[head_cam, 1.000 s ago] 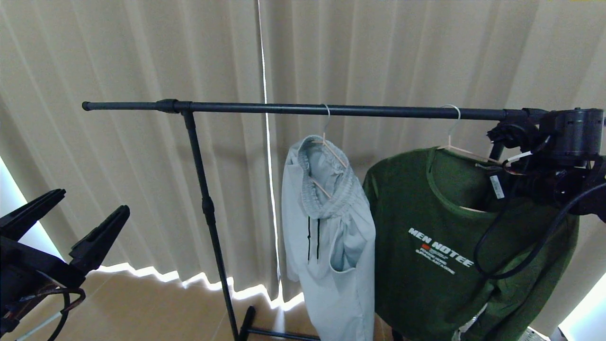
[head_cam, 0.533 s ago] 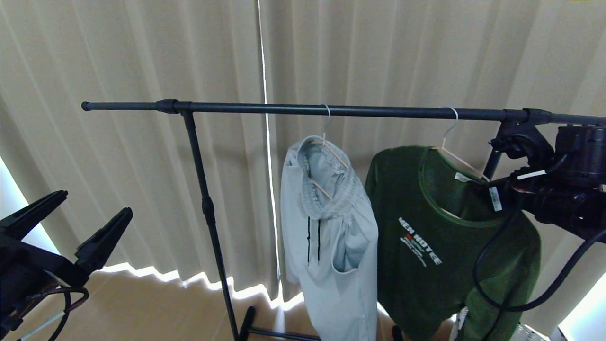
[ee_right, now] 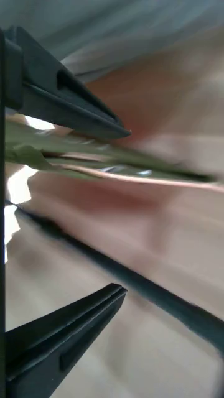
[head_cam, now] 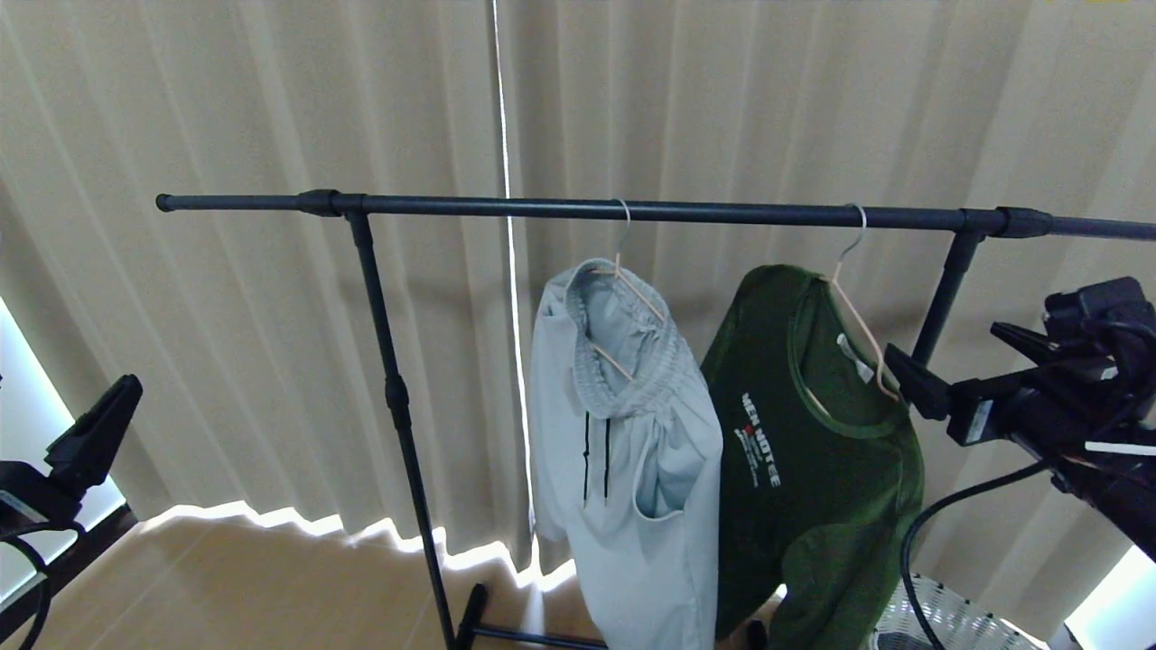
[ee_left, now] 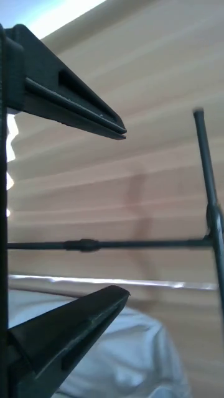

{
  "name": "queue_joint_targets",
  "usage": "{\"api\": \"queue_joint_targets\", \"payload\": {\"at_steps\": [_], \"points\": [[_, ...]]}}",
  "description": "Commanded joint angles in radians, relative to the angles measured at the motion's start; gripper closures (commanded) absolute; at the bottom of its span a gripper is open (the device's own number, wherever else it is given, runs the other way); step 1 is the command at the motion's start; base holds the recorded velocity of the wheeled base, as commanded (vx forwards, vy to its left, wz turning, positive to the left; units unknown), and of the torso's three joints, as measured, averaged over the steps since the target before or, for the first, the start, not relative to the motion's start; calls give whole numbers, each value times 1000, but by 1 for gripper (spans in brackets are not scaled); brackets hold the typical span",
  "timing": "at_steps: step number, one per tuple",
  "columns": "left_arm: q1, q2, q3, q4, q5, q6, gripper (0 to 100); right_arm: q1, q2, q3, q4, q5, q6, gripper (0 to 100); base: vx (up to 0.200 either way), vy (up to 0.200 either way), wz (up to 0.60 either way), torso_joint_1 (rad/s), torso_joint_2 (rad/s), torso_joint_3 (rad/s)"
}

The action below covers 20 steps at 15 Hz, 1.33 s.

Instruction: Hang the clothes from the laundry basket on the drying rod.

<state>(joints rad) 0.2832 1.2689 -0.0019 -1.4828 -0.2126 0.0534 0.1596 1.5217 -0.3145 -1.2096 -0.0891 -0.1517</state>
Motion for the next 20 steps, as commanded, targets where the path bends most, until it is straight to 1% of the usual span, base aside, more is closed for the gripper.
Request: {"api": "queue_joint_targets", "payload": {"at_steps": [1,2,3,4,7,8,9,10,11,13,14,15,16,17,18,19,20], "points": [[10,-43,2,-1,-1,-14,0,1,11,126,-117,40,9,0,0,0,0,0,0,0],[7,-63,2,1,-2,-17,0,0,12,163,-177,60,29,0,0,0,0,0,0,0],[4,-80,2,1,-5,-17,0,0,15,161,-197,77,32,0,0,0,0,0,0,0],[4,-92,2,2,-5,-18,0,0,14,156,-206,78,24,0,0,0,0,0,0,0],[4,-103,2,12,-5,-20,0,0,-21,183,-252,78,-48,0,0,0,0,0,0,0],[4,-137,2,16,-4,-33,0,-8,-41,192,-265,78,-78,0,0,0,0,0,0,0],[4,-163,2,30,-5,-41,0,-8,-60,192,-269,78,-85,0,0,0,0,0,0,0],[4,-223,2,81,-7,-46,0,-8,-98,195,-268,78,-94,0,0,0,0,0,0,0],[4,-278,2,145,-7,-46,0,-8,-129,204,-266,80,-108,0,0,0,0,0,0,0],[-1,-410,2,325,-8,-46,0,-8,-172,218,-263,81,-140,0,0,0,0,0,0,0],[-16,-499,2,453,-10,-46,0,-8,-187,221,-260,81,-149,0,0,0,0,0,0,0],[-25,-537,2,506,-11,-46,0,-8,-192,221,-260,81,-149,0,0,0,0,0,0,0],[-81,-684,2,704,-11,-43,0,-8,-196,222,-260,81,-150,0,0,0,0,0,0,0],[-121,-769,2,819,-11,-37,0,-8,-196,224,-260,81,-150,0,0,0,0,0,0,0],[-148,-823,2,900,-11,-33,0,-8,-196,229,-262,81,-150,0,0,0,0,0,0,0],[-183,-916,2,1049,-10,-33,0,-8,-198,233,-263,81,-152,0,0,0,0,0,0,0],[-187,-976,0,1127,-10,-33,0,-8,-204,235,-262,81,-152,0,0,0,0,0,0,0]]}}
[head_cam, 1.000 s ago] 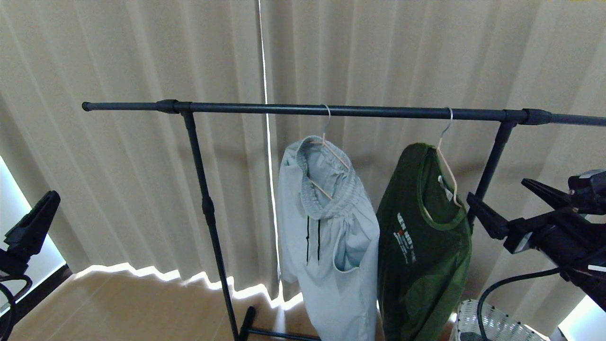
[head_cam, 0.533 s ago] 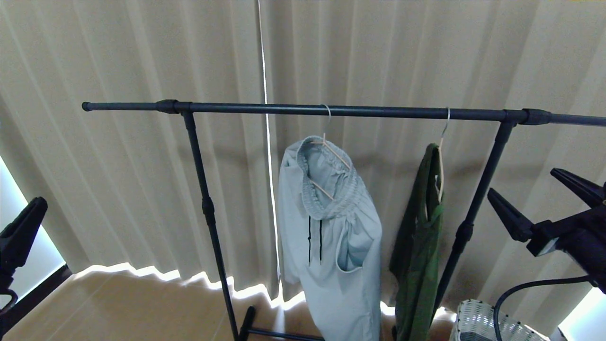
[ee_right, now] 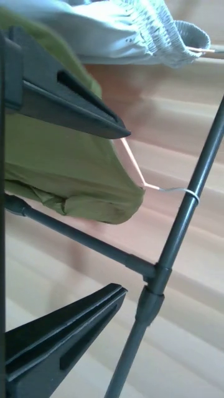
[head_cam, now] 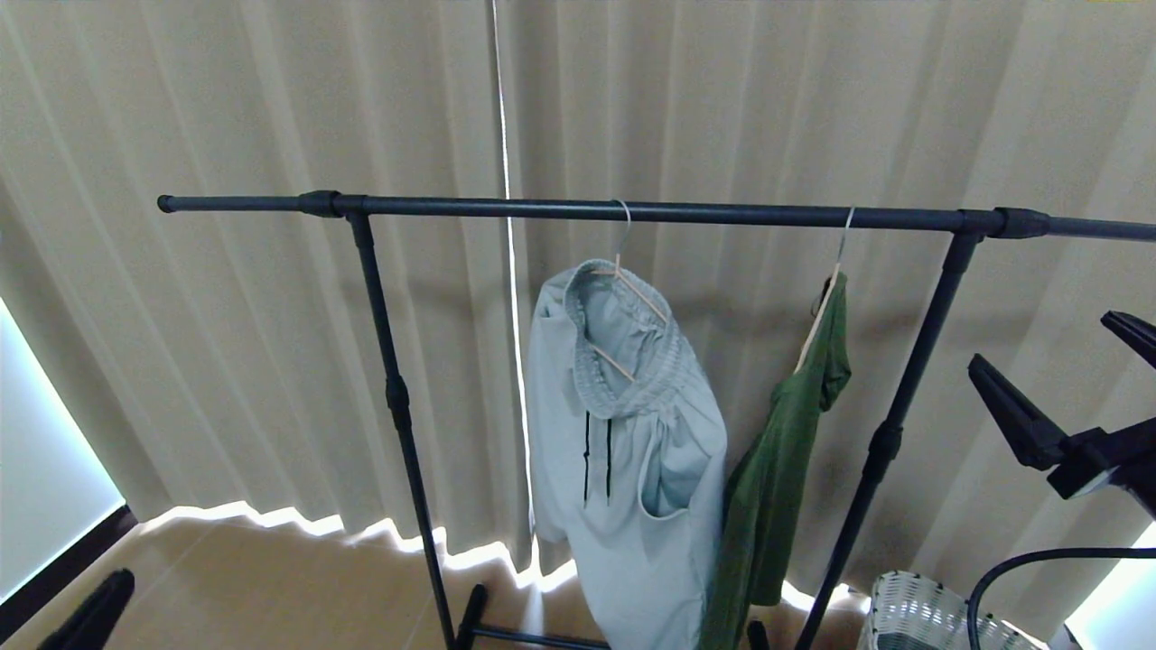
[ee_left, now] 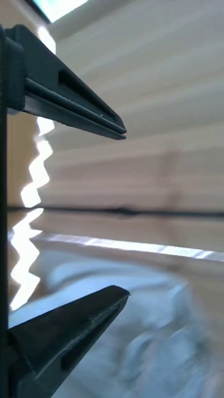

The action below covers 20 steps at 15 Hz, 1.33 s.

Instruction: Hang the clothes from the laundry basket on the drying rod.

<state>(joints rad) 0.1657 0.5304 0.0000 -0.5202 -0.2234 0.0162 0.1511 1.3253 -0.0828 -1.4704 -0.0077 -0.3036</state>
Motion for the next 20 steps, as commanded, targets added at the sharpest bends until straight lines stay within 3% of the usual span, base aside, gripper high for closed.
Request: {"api": "queue_joint_targets", "payload": {"at_steps": [1,6,14,17,20], "points": [[-69,-290,-2,239,1,2,0,1,-17,8,1,0,-2,0,0,0,0,0,0,0],[-66,-426,0,408,12,2,0,1,-58,31,1,0,-51,0,0,0,0,0,0,0],[-61,-426,0,456,52,1,0,8,-89,83,21,-2,-152,0,0,0,0,0,0,0],[-60,-428,0,456,50,-4,0,5,-195,83,163,-2,-158,0,0,0,0,0,0,0],[-61,-428,0,456,50,-5,0,10,-436,83,522,3,-155,0,0,0,0,0,0,0]]}}
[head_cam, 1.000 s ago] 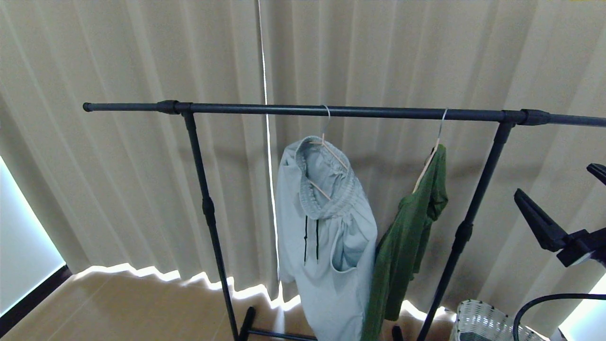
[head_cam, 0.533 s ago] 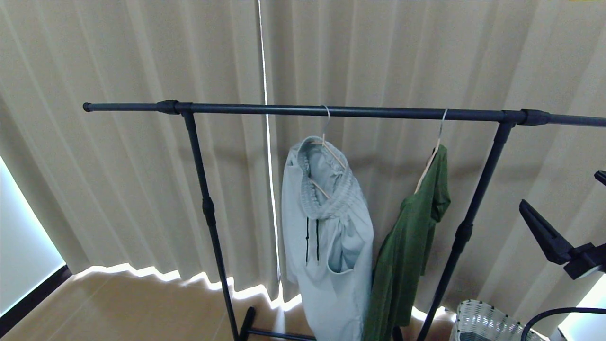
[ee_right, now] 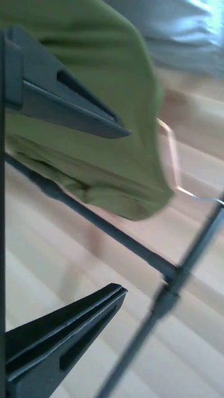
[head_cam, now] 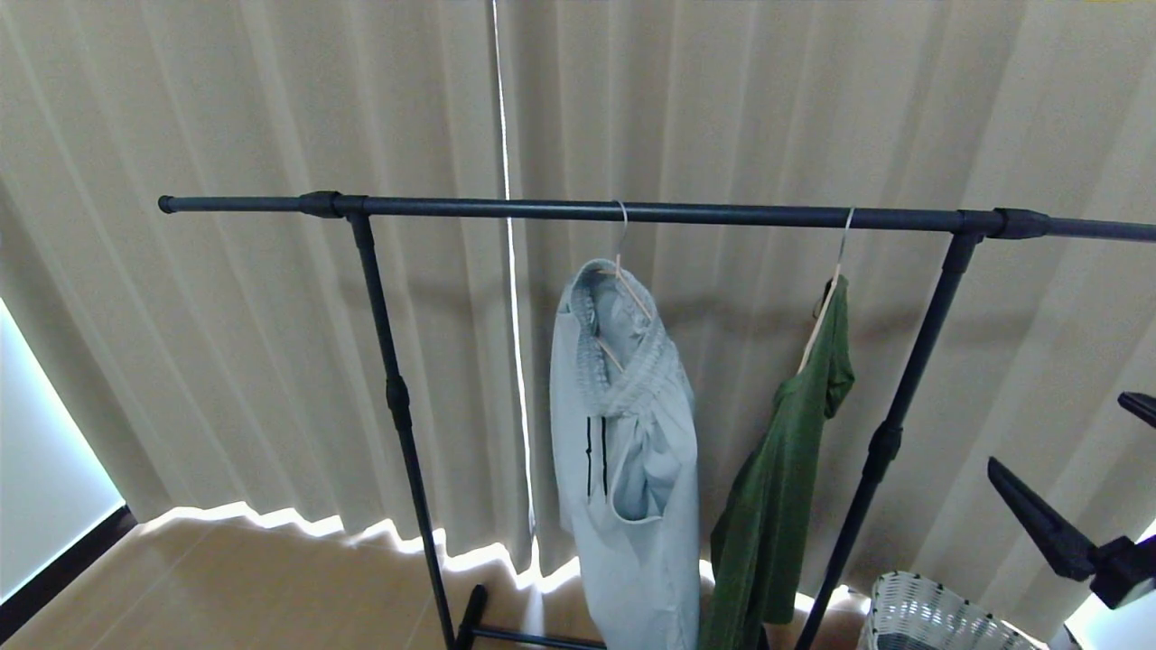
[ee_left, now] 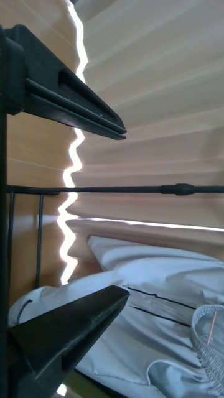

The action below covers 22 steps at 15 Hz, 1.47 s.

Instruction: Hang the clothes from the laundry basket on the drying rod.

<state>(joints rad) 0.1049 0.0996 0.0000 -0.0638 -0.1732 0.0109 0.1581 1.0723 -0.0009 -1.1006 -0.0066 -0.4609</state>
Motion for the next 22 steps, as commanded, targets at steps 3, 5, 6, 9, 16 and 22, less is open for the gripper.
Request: {"api": "queue_joint_targets", "payload": {"at_steps": [3,5,6,9,16,22], "points": [[-1,3,0,-2,-2,-17,0,1,-485,-7,636,2,42,0,0,0,0,0,0,0],[-1,3,0,-2,-2,-17,0,-3,-618,-27,849,-10,122,0,0,0,0,0,0,0],[-1,3,0,-1,-2,-17,0,-9,-647,-28,895,-13,149,0,0,0,0,0,0,0],[-1,3,0,-2,0,-19,0,-78,-772,-18,1067,-67,200,0,0,0,0,0,0,0],[1,3,0,-2,3,-20,0,-189,-939,-24,1108,-154,234,0,0,0,0,0,0,0],[1,3,0,-8,96,-60,0,-246,-980,1,1079,-197,238,0,0,0,0,0,0,0]]}}
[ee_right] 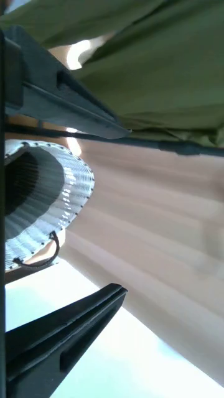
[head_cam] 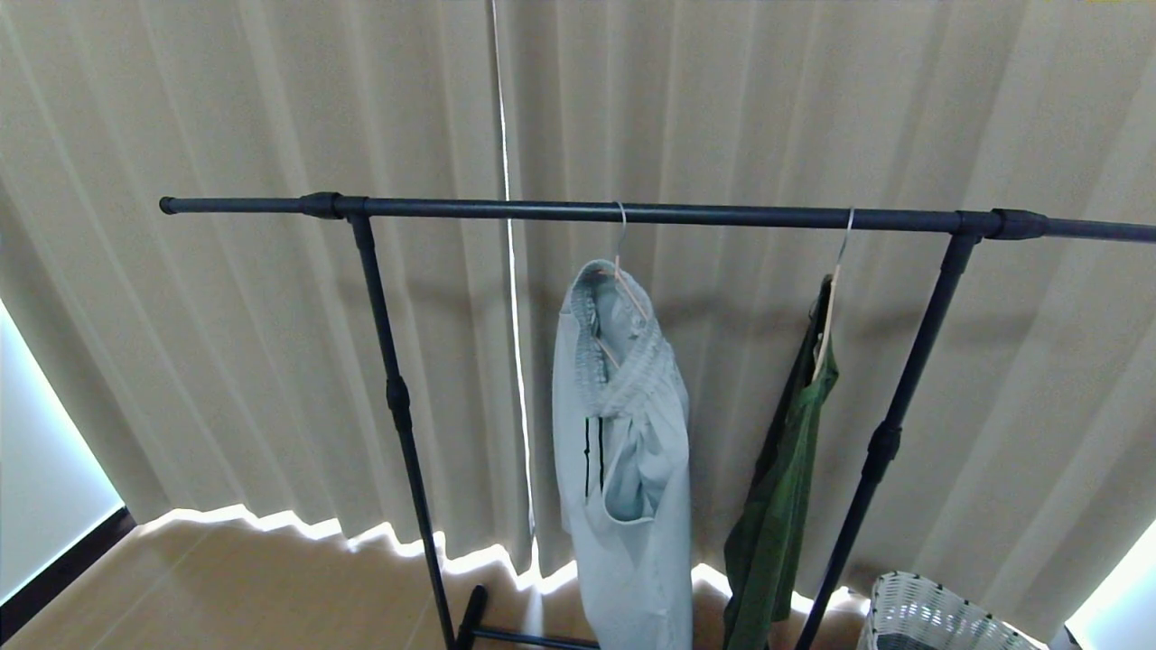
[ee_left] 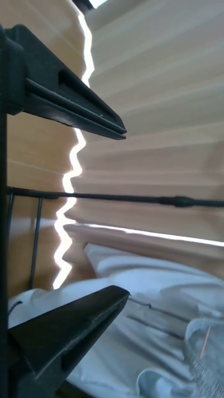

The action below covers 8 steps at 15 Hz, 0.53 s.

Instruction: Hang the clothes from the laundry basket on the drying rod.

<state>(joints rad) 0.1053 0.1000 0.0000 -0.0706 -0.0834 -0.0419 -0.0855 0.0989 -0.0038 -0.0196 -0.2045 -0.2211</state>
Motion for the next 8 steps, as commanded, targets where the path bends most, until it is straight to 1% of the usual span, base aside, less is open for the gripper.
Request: {"api": "queue_joint_targets", "payload": {"at_steps": [1,2,3,4,5,6,7,8], "points": [[1,3,0,-8,13,-32,0,7,-7,4,-2,2,-3,0,0,0,0,0,0,0],[1,4,0,-12,14,-55,0,47,-27,4,-2,4,-6,0,0,0,0,0,0,0],[2,4,0,-14,14,-69,0,98,-99,4,-2,33,-21,0,0,0,0,0,0,0],[2,4,0,-14,14,-69,0,98,-99,4,-3,37,-23,0,0,0,0,0,0,0],[1,3,0,-14,10,-61,0,87,-99,4,-2,76,-21,0,0,0,0,0,0,0],[1,3,0,-14,10,-58,0,86,-99,2,0,76,-9,0,0,0,0,0,0,0],[1,3,0,-14,10,-58,0,86,-99,2,0,80,23,0,0,0,0,0,0,0],[1,3,0,-14,10,-59,0,86,-99,2,4,85,74,0,0,0,0,0,0,0]]}}
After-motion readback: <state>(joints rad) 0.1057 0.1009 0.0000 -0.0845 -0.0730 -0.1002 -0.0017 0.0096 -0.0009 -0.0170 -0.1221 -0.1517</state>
